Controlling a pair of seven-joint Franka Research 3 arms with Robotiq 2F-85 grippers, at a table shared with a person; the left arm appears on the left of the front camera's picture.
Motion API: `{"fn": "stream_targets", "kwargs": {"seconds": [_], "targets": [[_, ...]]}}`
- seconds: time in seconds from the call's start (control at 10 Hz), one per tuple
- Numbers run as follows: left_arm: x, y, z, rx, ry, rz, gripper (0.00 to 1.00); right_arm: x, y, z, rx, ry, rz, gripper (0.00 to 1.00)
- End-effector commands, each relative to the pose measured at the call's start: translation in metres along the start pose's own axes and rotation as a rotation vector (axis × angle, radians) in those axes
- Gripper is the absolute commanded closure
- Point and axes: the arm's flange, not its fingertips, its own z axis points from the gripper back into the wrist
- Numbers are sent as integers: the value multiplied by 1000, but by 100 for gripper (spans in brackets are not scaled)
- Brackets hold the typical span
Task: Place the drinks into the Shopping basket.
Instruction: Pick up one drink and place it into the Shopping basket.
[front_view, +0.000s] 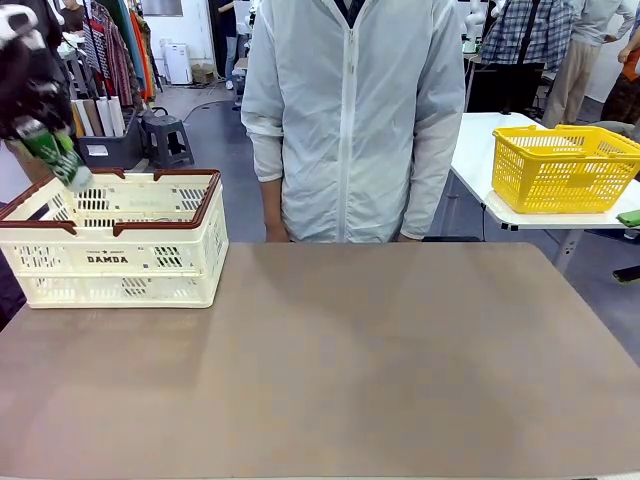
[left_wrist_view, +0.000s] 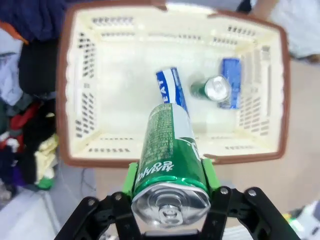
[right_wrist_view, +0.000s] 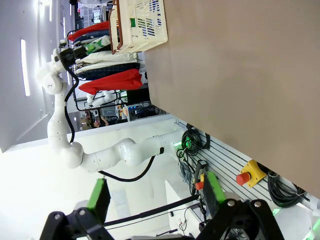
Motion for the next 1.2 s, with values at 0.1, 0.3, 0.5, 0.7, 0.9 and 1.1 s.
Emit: {"fn": "stream_targets", "kwargs": {"seconds": [0.1, 0.3, 0.5, 0.7, 0.9, 1.1], "targets": [[31, 1, -62, 83, 107, -190, 100, -1, 5, 1, -1, 4, -14, 0], [48, 6, -106, 124, 179, -153, 100, -1, 5, 1, -1, 4, -14, 0], [66, 15, -141, 116, 282, -130, 100, -1, 5, 1, -1, 4, -14, 0], [76, 23, -174, 104, 359, -116, 100, -1, 5, 1, -1, 4, -14, 0], [78, 32, -194, 84, 385, -94, 100, -1, 5, 1, -1, 4, -14, 0], [77, 36, -203, 80, 408, -80, 54, -1, 5, 1, -1, 4, -14, 0]]}}
